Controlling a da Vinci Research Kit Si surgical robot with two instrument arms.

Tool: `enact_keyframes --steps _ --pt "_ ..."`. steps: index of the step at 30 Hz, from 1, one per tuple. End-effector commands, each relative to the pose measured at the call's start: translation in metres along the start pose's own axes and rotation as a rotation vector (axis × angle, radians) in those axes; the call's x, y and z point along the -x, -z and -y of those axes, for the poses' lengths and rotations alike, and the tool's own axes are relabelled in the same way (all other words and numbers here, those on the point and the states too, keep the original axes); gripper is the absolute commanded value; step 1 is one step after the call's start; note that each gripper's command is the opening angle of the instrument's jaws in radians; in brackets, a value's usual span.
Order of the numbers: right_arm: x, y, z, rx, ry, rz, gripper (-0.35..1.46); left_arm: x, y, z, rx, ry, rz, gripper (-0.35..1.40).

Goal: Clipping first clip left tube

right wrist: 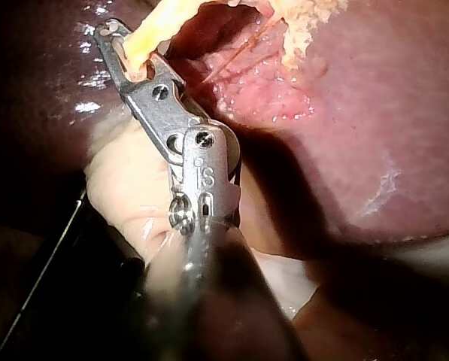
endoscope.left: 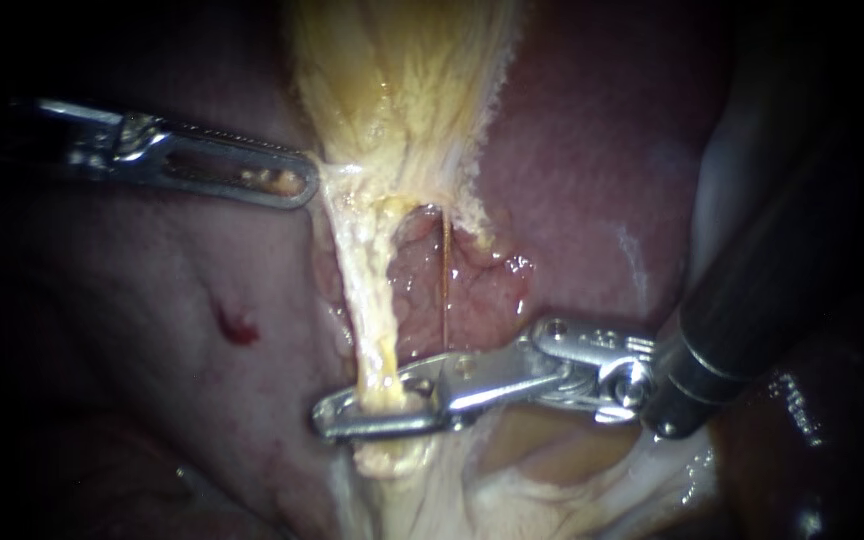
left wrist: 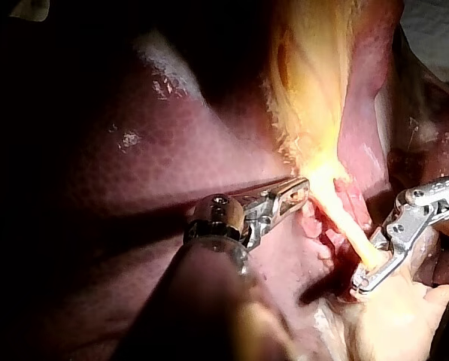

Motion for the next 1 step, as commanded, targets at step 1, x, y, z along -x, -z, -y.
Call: enact_keyframes --steps 1 --pt "0.0 0.0 0.0 0.0 0.0 0.0 -0.35 0.0 0.0 0.0 0.0 0.0 0.0 -0.35"
